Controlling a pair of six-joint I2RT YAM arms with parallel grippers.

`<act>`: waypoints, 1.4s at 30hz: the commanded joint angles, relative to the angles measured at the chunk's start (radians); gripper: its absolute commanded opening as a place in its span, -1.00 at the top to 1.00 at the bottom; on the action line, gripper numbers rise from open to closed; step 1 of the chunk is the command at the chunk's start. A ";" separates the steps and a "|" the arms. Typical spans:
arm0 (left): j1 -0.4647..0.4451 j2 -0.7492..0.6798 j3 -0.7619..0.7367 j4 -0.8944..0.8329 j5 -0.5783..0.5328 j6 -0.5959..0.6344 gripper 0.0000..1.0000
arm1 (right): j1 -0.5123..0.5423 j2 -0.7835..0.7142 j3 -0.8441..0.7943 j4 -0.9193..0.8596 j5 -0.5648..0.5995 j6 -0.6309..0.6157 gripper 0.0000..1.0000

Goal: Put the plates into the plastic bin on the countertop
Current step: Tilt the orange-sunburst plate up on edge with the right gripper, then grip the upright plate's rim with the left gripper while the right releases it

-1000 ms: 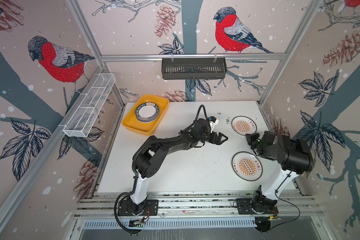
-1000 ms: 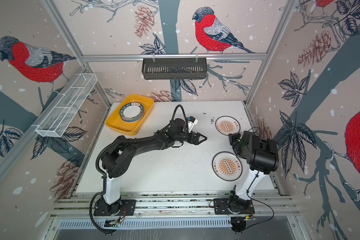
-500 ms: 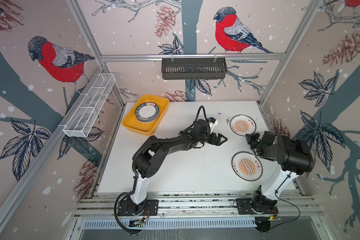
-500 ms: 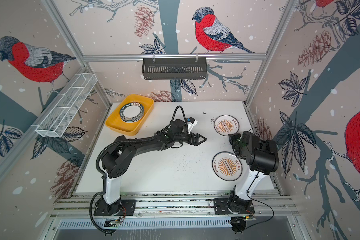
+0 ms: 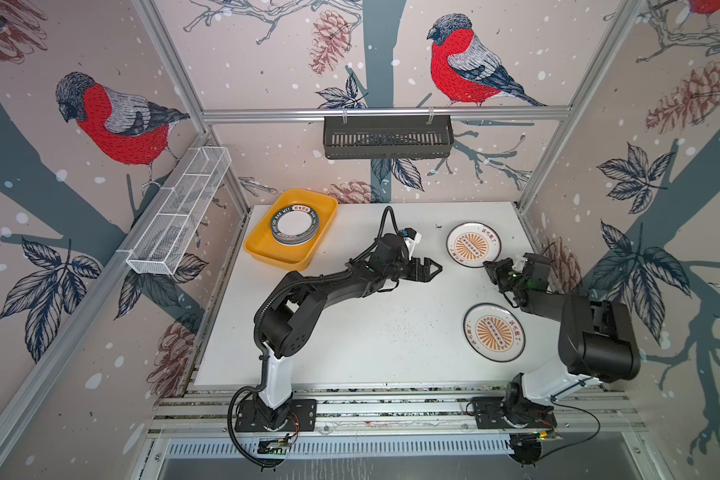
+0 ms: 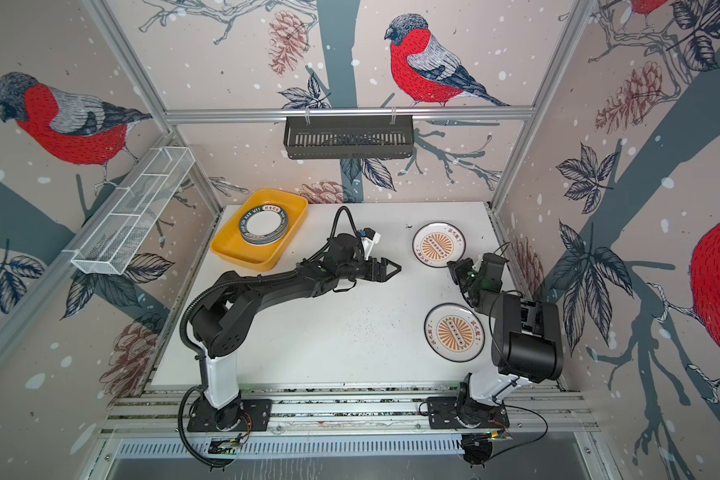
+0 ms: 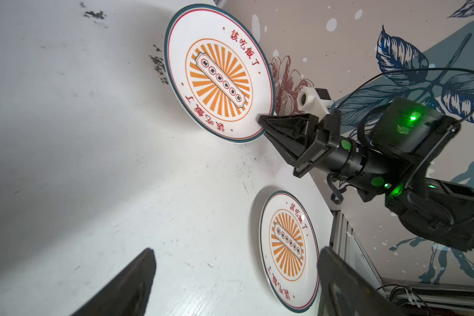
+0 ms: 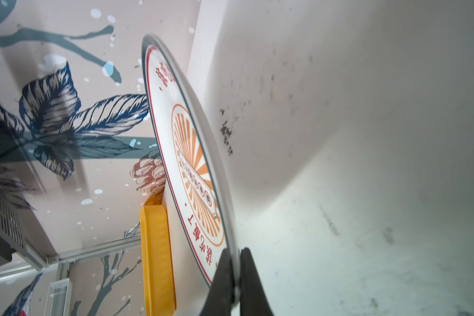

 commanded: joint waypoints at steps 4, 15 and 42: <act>0.086 -0.061 -0.088 0.125 0.034 -0.140 -0.82 | 0.142 -0.096 0.028 -0.155 -0.031 -0.081 0.94; 0.174 -0.145 -0.187 0.111 0.061 -0.134 -0.68 | 0.339 -0.155 0.039 -0.108 -0.020 0.017 0.94; 0.207 -0.125 -0.232 0.287 0.091 -0.281 0.69 | 0.423 -0.183 0.041 -0.095 0.009 0.047 0.94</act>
